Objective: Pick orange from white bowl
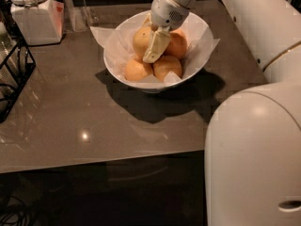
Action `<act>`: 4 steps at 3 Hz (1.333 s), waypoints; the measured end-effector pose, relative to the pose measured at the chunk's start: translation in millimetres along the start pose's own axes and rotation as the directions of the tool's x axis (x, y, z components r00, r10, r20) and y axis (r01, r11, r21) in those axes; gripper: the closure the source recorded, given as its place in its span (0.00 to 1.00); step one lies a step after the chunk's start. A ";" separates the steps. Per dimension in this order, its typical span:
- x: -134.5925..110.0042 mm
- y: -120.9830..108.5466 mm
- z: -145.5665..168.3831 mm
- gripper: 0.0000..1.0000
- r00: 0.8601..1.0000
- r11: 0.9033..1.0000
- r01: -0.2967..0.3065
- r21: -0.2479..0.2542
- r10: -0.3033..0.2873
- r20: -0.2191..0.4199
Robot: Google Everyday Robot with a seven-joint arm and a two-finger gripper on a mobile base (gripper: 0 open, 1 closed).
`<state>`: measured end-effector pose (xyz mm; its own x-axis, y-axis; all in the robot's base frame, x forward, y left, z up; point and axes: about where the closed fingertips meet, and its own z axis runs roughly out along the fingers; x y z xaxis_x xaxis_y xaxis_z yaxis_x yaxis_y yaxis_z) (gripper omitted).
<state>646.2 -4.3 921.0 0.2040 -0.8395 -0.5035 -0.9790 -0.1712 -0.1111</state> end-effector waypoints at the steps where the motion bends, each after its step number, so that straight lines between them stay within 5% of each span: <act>1: -1.3 0.9 -1.8 0.89 1.000 1.000 0.000 0.000 0.000 0.000; 2: -13.5 8.7 -28.3 1.00 0.998 0.997 0.030 0.071 -0.034 0.053; 3: -19.4 37.5 -61.4 1.00 0.985 0.987 -0.011 0.163 -0.017 0.172; 4: -20.9 50.5 -69.5 1.00 0.976 0.981 -0.030 0.192 -0.012 0.215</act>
Offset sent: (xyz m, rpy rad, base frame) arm -0.0418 -0.0167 0.0733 0.1558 -0.1464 0.0101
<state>592.0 -31.2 985.5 0.2127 -0.7067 -0.6748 -0.9651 -0.0439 -0.2582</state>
